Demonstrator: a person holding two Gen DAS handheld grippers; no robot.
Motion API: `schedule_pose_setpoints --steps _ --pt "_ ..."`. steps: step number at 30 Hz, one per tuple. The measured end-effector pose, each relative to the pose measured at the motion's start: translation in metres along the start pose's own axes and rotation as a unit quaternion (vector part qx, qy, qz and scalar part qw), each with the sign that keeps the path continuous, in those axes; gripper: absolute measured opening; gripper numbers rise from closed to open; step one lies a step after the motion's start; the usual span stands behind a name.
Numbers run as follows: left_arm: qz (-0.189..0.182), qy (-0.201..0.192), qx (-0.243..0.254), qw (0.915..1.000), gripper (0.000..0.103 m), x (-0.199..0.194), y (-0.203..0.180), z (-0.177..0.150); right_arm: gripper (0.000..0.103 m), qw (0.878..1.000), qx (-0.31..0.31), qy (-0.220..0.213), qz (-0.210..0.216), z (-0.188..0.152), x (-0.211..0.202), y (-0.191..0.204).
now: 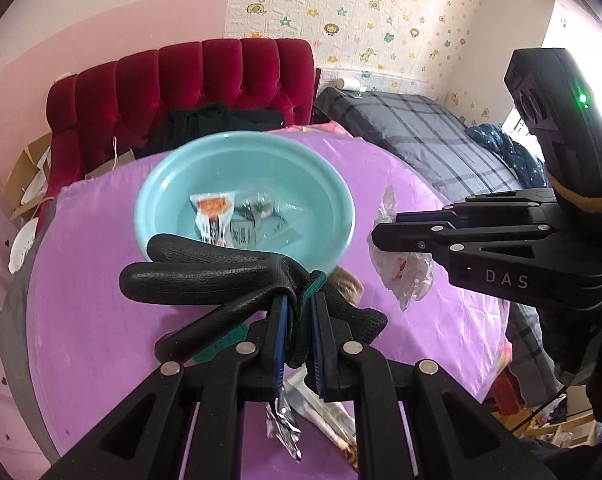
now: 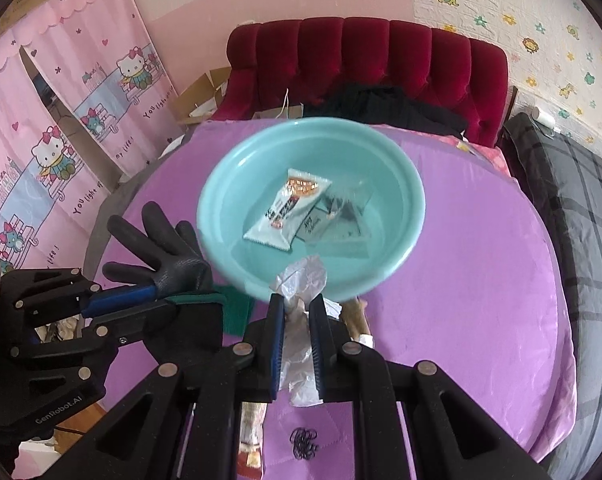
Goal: Organize soft objects
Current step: 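Carry the black glove and tissues over the teal basin and release both inside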
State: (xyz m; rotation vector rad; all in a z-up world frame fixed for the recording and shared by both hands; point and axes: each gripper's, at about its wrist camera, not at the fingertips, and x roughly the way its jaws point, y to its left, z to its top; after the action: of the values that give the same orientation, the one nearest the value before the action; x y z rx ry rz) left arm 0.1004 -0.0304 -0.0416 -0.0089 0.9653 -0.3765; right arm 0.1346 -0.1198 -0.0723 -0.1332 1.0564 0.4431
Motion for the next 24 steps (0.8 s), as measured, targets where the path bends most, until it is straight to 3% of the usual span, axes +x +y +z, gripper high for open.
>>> schedule_pose_setpoints --steps 13,24 --pt "0.016 -0.007 0.016 0.9997 0.012 0.027 0.019 0.043 0.012 1.0 -0.011 -0.017 -0.003 0.054 0.015 -0.01" --pt "0.025 0.001 0.016 0.9996 0.012 0.068 0.045 0.073 0.012 1.0 0.002 -0.022 -0.002 0.098 0.052 -0.024"
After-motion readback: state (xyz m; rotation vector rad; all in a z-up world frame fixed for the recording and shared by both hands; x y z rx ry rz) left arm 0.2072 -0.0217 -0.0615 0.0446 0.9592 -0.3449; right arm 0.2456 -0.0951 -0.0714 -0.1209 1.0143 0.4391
